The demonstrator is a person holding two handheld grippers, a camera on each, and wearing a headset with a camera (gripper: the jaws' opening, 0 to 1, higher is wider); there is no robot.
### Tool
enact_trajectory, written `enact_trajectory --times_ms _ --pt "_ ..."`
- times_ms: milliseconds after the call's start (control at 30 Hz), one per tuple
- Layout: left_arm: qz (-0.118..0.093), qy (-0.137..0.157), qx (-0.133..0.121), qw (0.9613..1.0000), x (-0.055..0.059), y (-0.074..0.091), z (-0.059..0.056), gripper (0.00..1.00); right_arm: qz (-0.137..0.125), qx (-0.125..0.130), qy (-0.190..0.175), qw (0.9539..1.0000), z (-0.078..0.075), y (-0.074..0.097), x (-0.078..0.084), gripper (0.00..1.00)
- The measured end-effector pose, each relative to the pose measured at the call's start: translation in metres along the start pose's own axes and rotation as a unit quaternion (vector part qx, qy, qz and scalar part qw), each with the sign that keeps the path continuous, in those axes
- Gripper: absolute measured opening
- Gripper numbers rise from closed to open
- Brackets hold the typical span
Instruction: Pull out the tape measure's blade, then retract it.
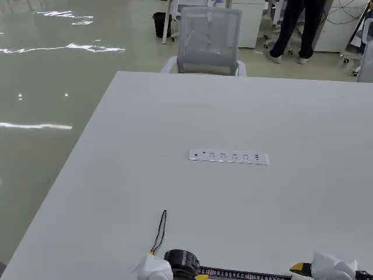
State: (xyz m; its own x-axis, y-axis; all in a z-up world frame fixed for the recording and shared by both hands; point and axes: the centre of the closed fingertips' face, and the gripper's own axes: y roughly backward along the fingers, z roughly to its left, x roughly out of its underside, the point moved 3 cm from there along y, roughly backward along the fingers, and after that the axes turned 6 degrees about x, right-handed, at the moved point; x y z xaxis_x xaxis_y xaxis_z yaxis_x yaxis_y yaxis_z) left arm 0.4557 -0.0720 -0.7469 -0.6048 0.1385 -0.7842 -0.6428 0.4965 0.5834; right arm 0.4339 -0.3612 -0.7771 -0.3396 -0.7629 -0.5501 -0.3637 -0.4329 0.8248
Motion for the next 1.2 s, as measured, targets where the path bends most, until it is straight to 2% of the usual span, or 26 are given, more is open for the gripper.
enact_trajectory --times_ms 167,333,900,1000,1200 --pt "0.000 0.013 -0.008 0.9999 -0.002 -0.001 0.001 0.79 0.009 -0.004 0.000 0.9999 -0.003 -0.002 -0.001 0.32" --pt "0.007 0.032 -0.017 0.9993 0.003 -0.006 0.005 0.78 0.012 -0.011 0.004 0.9999 -0.001 -0.003 -0.002 0.30" --pt "-0.003 0.034 -0.015 0.9993 -0.001 -0.014 -0.001 0.79 0.037 -0.036 0.015 0.9986 -0.002 -0.011 0.002 0.20" --pt "-0.003 0.033 -0.015 0.9994 0.000 -0.016 -0.001 0.78 0.034 -0.036 0.009 0.9987 -0.004 -0.012 0.003 0.18" --pt "-0.002 0.031 -0.021 0.9993 -0.001 -0.020 0.000 0.76 0.041 -0.037 0.019 0.9983 -0.005 -0.011 0.002 0.16"
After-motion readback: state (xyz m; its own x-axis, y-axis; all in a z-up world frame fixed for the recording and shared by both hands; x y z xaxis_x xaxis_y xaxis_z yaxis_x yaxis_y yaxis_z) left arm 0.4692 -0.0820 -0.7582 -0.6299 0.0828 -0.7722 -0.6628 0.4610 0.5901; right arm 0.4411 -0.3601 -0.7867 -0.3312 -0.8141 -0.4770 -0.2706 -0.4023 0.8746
